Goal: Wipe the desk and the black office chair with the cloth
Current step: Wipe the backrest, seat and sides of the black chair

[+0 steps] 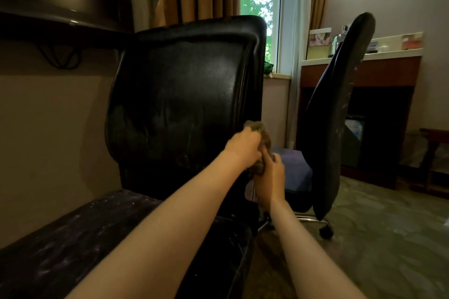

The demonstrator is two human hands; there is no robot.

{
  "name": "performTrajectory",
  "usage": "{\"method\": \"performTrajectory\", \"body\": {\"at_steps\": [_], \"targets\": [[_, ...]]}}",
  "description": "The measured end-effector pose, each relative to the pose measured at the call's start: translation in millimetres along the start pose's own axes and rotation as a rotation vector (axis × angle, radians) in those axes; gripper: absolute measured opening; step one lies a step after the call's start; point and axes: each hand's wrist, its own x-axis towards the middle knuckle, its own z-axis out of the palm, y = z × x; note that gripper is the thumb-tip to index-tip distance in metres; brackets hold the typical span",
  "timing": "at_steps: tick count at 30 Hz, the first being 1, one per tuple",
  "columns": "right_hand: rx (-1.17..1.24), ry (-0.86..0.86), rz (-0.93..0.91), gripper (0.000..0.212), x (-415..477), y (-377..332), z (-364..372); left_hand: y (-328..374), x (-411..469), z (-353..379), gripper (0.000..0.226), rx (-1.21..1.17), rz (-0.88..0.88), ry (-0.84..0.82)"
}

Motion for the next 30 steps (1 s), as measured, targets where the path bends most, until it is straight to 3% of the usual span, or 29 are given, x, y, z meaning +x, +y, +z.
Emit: {"method": "performTrajectory", "body": {"at_steps": [4, 7, 11, 17, 20, 26, 30], "targets": [[-0.084, -0.308, 0.17, 0.049, -40, 16, -10, -3, -28, 44, 0.042, -0.047, -0.026, -0.127], [-0.435, -0.485, 0.024, 0.053, -65, 26, -20, -5, -55, 71, 0.052, -0.102, -0.053, -0.234], [-0.388, -0.361, -0.112, 0.049, -64, 9, -41, -8, -72, 47, 0.046, -0.23, -0.059, -0.081], [-0.346, 0.069, -0.435, 0.043, 6, -71, -52, -26, -65, -42, 0.063, -0.386, -0.063, 0.414], [-0.478, 0.206, -0.51, 0.048, 45, -110, -40, -45, -51, -79, 0.047, -0.439, -0.084, 0.573], [-0.836, -0.182, -0.515, 0.062, 43, -126, 3, -100, -37, -51, 0.045, -0.386, -0.302, 0.454], [-0.917, -0.29, -0.64, 0.045, 3, -91, 40, -118, -65, 18, 0.041, -0.422, -0.426, 0.334]]}}
